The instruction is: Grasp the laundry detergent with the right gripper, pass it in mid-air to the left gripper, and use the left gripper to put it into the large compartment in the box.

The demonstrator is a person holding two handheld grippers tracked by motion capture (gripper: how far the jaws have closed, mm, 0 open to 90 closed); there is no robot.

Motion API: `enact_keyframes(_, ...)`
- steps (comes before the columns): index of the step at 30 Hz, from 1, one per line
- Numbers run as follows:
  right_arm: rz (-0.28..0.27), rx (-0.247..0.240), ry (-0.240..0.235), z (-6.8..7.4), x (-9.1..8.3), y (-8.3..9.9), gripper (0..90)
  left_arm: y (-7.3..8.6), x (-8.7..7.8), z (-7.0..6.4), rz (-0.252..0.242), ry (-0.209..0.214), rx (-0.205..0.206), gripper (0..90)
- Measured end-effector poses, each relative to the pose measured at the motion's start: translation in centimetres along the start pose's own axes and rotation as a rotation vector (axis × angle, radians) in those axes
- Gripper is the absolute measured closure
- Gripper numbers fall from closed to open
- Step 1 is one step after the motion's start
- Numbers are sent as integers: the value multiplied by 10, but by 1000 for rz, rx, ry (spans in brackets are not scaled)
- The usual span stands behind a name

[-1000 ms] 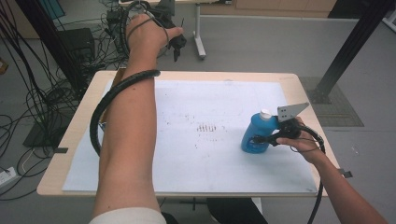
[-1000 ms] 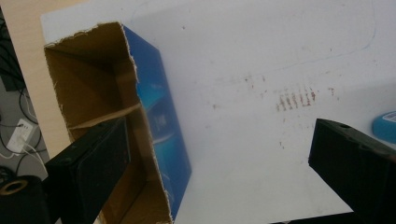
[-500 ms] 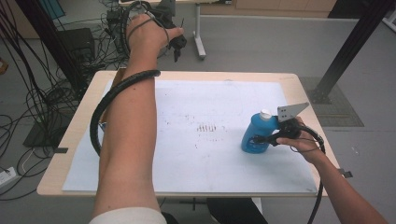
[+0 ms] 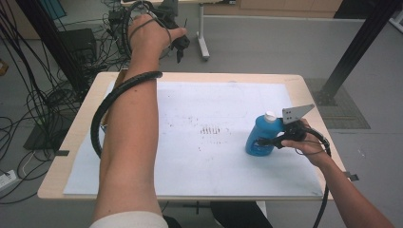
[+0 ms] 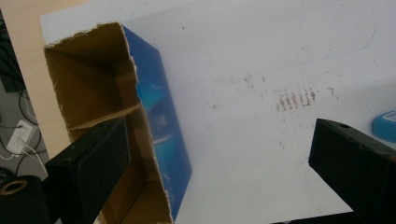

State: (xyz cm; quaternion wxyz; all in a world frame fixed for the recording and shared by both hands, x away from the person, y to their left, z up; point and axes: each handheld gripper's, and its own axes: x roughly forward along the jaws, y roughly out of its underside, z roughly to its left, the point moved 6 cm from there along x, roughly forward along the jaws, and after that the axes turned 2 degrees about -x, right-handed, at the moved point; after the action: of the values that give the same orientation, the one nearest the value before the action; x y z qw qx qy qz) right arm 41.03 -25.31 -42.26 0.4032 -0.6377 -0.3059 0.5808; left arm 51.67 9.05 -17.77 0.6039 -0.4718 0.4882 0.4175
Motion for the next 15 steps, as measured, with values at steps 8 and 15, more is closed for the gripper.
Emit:
enact_keyframes(8,1,3,2,0,0,0,425,0,-2,0,-3,0,4,58)
enact_keyframes(15,3,5,2,0,0,0,427,1,1,-1,0,0,4,58)
